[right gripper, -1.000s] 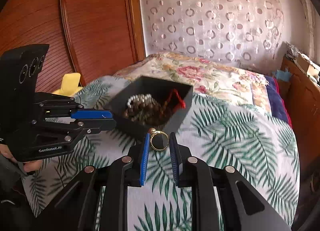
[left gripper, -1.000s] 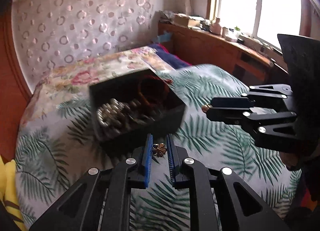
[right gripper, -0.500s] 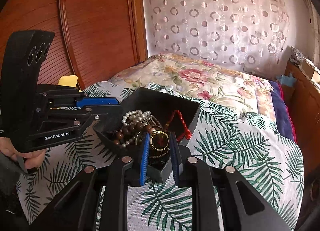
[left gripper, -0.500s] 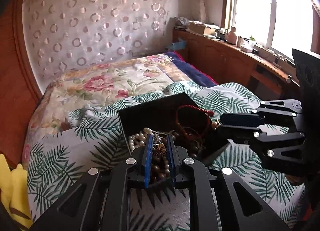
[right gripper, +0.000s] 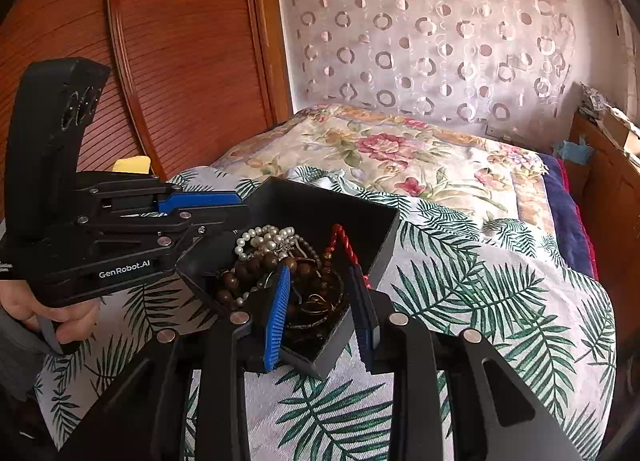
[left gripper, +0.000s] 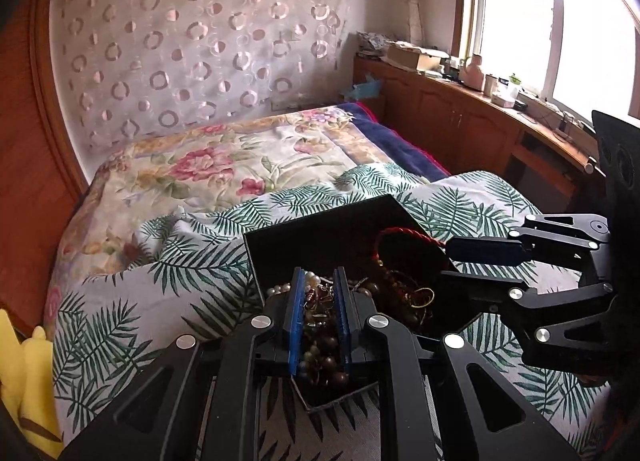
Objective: Organize jewelry
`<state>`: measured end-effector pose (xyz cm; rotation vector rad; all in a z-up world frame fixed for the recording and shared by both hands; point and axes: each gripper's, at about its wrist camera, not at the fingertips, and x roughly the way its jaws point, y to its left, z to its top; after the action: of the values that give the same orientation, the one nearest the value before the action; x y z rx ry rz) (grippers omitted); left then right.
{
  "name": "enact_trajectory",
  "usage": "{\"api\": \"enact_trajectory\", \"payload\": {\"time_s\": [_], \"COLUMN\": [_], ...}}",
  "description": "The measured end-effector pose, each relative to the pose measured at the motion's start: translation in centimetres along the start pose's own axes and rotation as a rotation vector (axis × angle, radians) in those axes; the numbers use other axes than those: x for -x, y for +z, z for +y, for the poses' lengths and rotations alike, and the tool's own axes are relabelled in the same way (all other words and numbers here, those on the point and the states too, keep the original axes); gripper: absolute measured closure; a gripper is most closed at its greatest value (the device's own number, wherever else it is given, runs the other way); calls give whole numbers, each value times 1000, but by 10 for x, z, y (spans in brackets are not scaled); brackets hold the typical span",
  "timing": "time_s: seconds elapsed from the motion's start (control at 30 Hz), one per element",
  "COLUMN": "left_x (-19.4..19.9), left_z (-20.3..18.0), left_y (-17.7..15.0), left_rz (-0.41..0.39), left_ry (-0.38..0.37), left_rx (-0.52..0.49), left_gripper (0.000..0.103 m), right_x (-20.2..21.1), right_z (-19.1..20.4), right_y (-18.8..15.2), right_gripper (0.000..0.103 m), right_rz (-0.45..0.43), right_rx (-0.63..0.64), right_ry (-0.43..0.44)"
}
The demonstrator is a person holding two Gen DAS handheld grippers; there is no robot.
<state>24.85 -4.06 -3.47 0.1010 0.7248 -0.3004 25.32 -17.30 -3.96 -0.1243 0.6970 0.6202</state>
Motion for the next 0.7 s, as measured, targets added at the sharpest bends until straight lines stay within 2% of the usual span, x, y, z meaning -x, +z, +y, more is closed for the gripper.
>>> {"api": "enact_trajectory", "payload": {"time_s": [0.03,0.1,0.17,0.33,0.37,0.4,0.5,0.57,0.7], "left_x": [0,1,5,16,20,26,45,57,85], "left_z": [1,1,1,1,0,-1,-4,-7,-19], "left_y": [-1,-1,-1,-3,-5,-8,-20,-28,-49], "left_rz": [-1,-5,-17,-42,-46,-54,-72,-80,-94], "left_ry": [1,6,12,37,55,75,93,103,158], "left_rx": [2,5,10,25,26,31,59,70,71], "left_gripper": [88,79,61,33,24,21,11,10,8], "right_x": [3,8,14,41,48,53,73,82,106], "right_z": [-1,-1,0,2,3,4,12,16,28], "right_y": [-1,-3,-5,-17,-20,-22,-31,-35,-47], "right_gripper": [70,70,70,69,64,55,52,49,31], "right_rz": [-2,-7,-11,-50,-63,-73,-108,-123,-165], "right_rx": [-2,-4,-8,-47,-60,-69,-83,-88,-102], "right_ry": [-1,-6,-14,-56,-62,-64,-95,-119,-166]}}
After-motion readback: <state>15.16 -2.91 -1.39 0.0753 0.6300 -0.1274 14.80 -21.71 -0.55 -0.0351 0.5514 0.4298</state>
